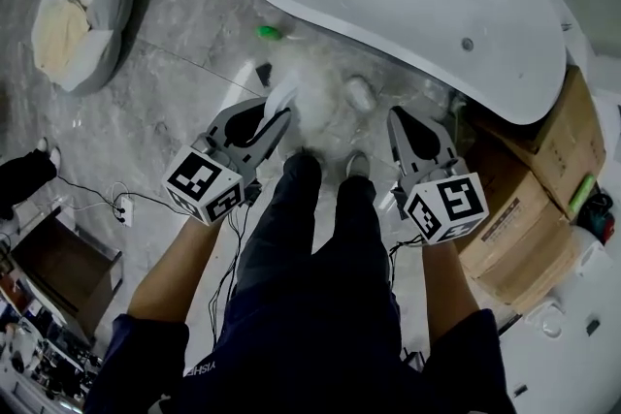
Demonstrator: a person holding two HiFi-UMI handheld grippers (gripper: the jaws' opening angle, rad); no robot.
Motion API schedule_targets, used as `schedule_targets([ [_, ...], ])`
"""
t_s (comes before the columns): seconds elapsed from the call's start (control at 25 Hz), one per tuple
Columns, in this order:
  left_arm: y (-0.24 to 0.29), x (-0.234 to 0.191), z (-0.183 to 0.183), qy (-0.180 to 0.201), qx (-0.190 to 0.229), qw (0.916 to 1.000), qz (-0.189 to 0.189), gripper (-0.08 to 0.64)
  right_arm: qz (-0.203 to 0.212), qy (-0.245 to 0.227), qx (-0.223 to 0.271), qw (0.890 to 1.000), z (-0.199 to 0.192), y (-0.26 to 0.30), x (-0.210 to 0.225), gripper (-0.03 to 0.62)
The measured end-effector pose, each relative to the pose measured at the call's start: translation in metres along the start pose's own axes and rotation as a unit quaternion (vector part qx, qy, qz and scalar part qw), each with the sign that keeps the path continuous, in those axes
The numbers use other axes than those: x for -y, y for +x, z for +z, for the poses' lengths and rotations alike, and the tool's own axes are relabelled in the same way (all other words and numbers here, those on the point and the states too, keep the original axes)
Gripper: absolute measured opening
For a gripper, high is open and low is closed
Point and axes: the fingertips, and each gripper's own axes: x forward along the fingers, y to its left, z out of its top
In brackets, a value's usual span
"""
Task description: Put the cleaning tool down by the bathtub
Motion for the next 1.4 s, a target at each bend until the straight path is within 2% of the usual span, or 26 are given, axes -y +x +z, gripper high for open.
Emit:
schedule_targets([
  [0.24,0.025,-0.032,-0.045,0.006,-0.034,0.9994,-0.003,0.100,-0.021,0.006,-0.015,1.000,-0.039,0.028,0.011,0.005],
  [0.44,0.053,-0.056,-0.090,0.017,-0.058,0.9982,0.003,0.100,-0.021,0.010,-0.023,0.999,-0.075,0.050,0.022,0.005],
  [0.68,0.095,-0.084,-0.152,0.021,-0.070,0.9970,0.027,0.100,-0.003,-0.003,-0.026,1.000,-0.128,0.085,0.047,0.005],
  [0.88,0.127,-0.113,-0.212,0.026,-0.085,0.9950,0.046,0.100,0.017,-0.008,-0.032,0.999,-0.187,0.118,0.067,0.005],
  [1.2,0.184,-0.161,-0.319,0.046,-0.141,0.9872,0.059,0.100,0.039,-0.018,-0.033,0.999,-0.264,0.159,0.104,0.005],
  [1.4,0.217,-0.185,-0.365,0.047,-0.158,0.9842,0.064,0.100,0.044,-0.028,-0.028,0.998,-0.300,0.187,0.127,0.005],
])
